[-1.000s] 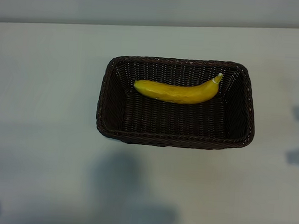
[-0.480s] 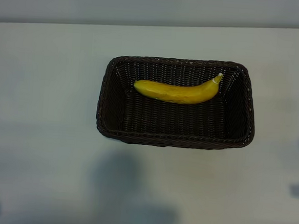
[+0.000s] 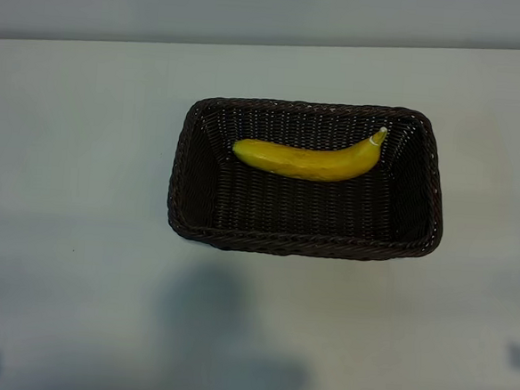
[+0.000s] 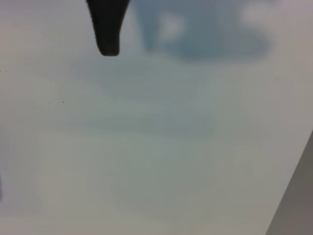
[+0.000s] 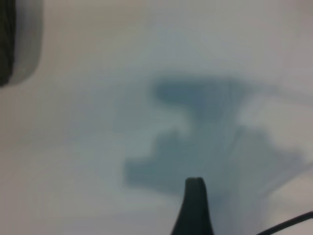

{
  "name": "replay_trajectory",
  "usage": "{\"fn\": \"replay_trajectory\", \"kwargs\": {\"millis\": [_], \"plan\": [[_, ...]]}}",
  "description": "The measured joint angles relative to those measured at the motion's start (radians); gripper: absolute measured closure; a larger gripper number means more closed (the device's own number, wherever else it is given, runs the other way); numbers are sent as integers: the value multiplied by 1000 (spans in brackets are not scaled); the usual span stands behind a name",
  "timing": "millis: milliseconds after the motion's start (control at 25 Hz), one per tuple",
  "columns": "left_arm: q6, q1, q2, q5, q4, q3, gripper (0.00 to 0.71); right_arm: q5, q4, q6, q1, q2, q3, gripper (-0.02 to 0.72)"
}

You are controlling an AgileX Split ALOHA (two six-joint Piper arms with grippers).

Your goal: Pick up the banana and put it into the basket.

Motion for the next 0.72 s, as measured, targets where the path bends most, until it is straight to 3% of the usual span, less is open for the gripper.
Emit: {"fn": "replay_trajectory", "kwargs": {"millis": [440,720], "plan": [[0,0,0,0,0,0,150,0,0,1,0,-254,0,107],[1,0,0,0,0,0,150,0,0,1,1,-270,0,107]]}}
